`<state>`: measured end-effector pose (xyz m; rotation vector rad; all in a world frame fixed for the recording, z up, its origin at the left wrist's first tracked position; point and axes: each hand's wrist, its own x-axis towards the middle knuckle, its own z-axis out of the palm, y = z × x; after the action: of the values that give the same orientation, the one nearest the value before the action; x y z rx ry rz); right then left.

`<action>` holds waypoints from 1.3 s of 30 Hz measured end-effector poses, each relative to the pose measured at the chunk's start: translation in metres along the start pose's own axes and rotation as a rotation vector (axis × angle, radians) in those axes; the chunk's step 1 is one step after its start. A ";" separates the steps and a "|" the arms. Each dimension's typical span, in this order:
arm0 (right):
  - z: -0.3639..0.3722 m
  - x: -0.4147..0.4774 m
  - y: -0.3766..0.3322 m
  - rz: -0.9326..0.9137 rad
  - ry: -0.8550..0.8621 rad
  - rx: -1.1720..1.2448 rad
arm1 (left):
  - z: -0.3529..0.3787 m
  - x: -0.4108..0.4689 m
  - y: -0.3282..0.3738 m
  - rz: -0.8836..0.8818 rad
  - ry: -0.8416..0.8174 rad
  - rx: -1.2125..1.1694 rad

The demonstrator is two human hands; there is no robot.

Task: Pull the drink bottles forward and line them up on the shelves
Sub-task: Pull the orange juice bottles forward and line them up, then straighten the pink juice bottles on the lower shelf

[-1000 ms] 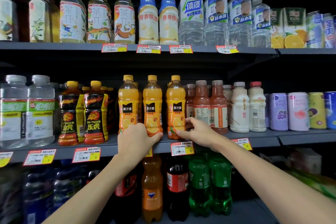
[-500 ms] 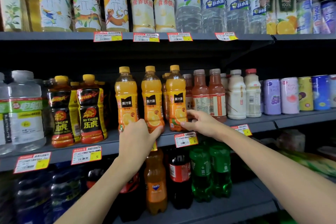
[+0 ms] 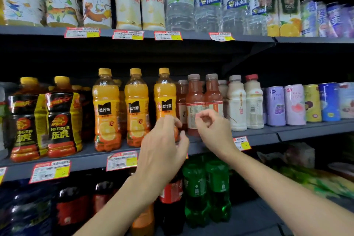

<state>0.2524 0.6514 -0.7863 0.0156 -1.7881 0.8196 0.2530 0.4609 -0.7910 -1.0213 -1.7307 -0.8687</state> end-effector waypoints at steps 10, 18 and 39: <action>-0.049 0.039 0.068 0.037 -0.135 -0.213 | 0.123 0.051 0.037 -0.366 0.066 -0.033; -0.039 0.052 0.090 0.171 -0.248 -0.200 | 0.143 0.059 0.028 -0.588 0.087 0.050; -0.063 0.051 0.069 0.213 -0.272 -0.195 | 0.133 0.059 0.036 -0.602 -0.038 0.127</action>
<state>0.2580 0.7567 -0.7702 -0.2025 -2.1484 0.8192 0.2244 0.6077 -0.7753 -0.4279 -2.1365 -1.0913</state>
